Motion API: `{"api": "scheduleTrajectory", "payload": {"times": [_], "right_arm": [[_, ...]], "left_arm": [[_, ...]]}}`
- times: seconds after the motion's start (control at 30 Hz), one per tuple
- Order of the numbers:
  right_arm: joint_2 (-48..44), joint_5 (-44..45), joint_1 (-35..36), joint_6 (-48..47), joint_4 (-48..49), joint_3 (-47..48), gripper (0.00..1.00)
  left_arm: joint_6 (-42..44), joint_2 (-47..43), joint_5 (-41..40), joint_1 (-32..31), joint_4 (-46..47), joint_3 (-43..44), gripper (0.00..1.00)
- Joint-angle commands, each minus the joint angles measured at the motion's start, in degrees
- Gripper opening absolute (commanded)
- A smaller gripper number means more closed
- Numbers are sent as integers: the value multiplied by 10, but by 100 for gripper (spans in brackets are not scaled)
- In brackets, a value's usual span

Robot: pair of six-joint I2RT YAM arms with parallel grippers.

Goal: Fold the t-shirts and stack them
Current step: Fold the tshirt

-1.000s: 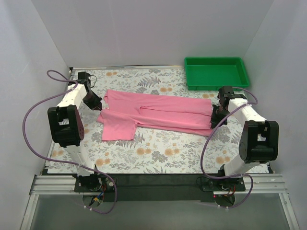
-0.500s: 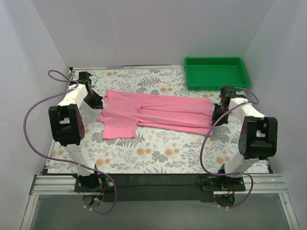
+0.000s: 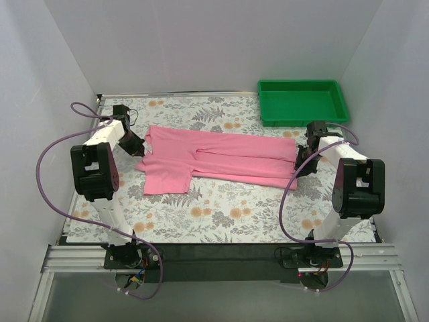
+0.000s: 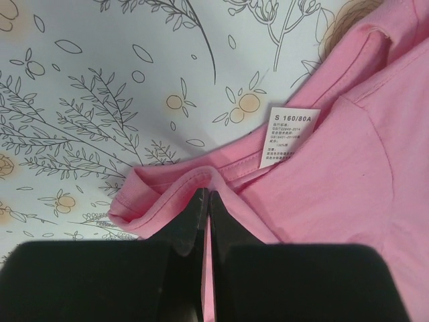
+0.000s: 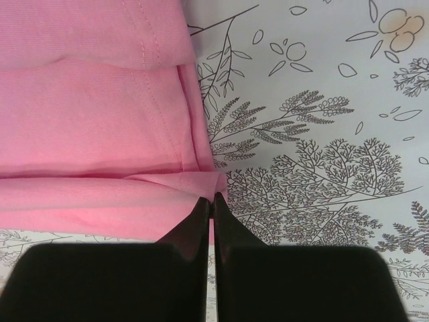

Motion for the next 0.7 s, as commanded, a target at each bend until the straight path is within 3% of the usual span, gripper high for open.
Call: {"api": "scheduleTrajectory", "payload": {"times": [0.0, 0.67], "right_arm": [[-15, 8, -5, -10, 9, 22, 3], [15, -9, -5, -13, 26, 32, 6]], "left_arm": [[-8, -36, -38, 4, 13, -4, 0], [-30, -45, -43, 11, 37, -44, 0]]}}
